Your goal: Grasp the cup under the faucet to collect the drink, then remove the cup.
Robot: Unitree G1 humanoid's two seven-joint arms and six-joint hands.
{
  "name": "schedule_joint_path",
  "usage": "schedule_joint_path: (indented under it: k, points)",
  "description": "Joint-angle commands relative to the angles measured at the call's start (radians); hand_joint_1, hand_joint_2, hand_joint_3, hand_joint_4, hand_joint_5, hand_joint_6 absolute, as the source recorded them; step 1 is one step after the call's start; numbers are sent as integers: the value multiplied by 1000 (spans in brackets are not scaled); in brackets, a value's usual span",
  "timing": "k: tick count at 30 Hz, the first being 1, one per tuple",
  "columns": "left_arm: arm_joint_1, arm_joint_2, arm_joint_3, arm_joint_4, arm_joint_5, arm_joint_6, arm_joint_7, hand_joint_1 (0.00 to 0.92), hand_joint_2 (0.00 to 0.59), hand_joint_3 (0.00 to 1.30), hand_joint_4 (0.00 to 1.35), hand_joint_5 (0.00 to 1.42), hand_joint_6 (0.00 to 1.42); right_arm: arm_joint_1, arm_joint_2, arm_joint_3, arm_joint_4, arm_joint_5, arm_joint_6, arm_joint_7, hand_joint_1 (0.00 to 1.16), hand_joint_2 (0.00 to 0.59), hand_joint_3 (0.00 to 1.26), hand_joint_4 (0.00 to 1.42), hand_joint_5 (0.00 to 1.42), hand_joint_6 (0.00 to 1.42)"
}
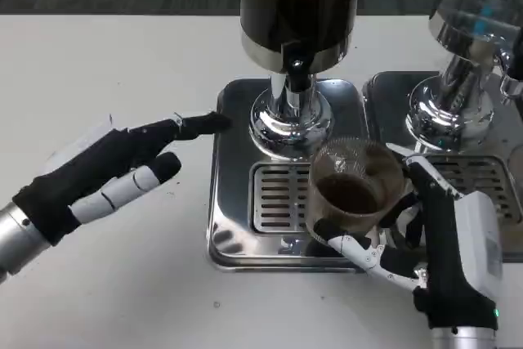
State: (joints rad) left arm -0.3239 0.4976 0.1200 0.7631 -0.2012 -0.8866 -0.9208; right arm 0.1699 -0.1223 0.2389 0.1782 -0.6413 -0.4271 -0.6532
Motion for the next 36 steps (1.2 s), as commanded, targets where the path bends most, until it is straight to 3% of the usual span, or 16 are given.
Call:
schedule_joint_path:
  k: [1, 17, 36]
  points:
    - [8, 22, -21, -30, 21, -37, 7, 0, 165, 223, 122, 109, 92, 31, -5, -21, -77, 16, -12, 16, 845, 178, 622, 708, 941, 1264]
    - [60, 112, -73, -120, 47, -196, 22, 0, 151, 128, 8, 1, 49, 160, -24, -74, -262, 50, -29, 126, 853, 163, 640, 726, 955, 1265]
    - [167, 225, -153, -253, -38, -329, 15, 0, 149, 87, 0, 0, 18, 308, -46, -113, -438, 79, -66, 213, 857, 161, 662, 746, 969, 1296]
